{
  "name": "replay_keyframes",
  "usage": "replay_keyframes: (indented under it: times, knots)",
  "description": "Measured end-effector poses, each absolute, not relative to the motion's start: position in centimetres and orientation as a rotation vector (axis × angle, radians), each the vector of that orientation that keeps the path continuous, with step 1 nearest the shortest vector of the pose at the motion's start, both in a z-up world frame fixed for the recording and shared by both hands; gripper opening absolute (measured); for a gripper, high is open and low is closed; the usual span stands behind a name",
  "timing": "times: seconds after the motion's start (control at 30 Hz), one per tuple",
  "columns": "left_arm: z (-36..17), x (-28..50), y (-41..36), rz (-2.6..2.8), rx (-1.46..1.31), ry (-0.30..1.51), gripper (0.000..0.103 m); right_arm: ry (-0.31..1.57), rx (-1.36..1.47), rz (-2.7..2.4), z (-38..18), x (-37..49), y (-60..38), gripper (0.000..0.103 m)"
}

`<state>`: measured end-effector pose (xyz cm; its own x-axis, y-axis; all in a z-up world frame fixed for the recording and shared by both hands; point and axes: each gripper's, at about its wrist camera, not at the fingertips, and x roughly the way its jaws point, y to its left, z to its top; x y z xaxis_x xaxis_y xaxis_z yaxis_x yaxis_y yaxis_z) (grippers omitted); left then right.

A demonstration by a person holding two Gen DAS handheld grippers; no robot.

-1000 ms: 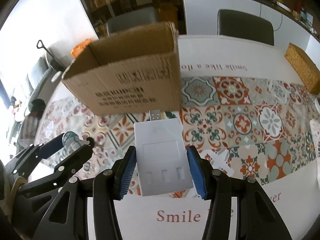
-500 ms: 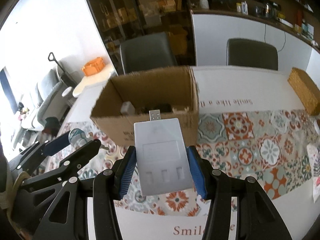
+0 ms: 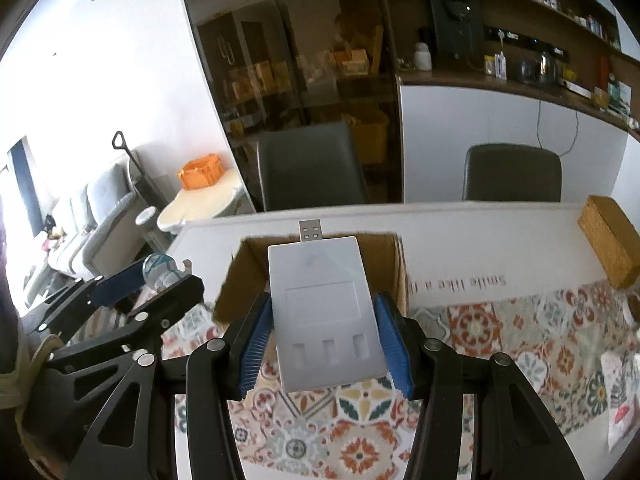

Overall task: Organize rigid objects
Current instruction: 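Carry both white items over the box and open both tools to drop them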

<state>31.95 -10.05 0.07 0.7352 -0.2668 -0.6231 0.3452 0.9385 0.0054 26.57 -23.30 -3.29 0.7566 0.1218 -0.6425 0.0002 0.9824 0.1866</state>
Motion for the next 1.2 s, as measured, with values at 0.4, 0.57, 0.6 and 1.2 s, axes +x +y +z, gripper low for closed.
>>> replay_keyframes:
  times: [0.4,0.57,0.6,1.2]
  knots:
    - [-0.5,37.1,-10.4,-0.314,0.104,0.715,0.054,0.725,0.160,0.076,-2.6,31.6,-23.3,0.052]
    - [-2.3,39.1,-10.4,-0.303,0.084,0.773,0.054,0.775,0.166,0.087,-4.3,33.8,-23.6,0.052]
    - [-2.8,39.5,-10.3,-0.300,0.080,0.789,0.054,0.786,0.167,0.085,-4.7,34.4,-23.7,0.052]
    - [-4.4,37.3,-8.5,-0.192,0.043,0.795,0.088,0.804,0.240,-0.024,-6.6,34.2,-25.5,0.082]
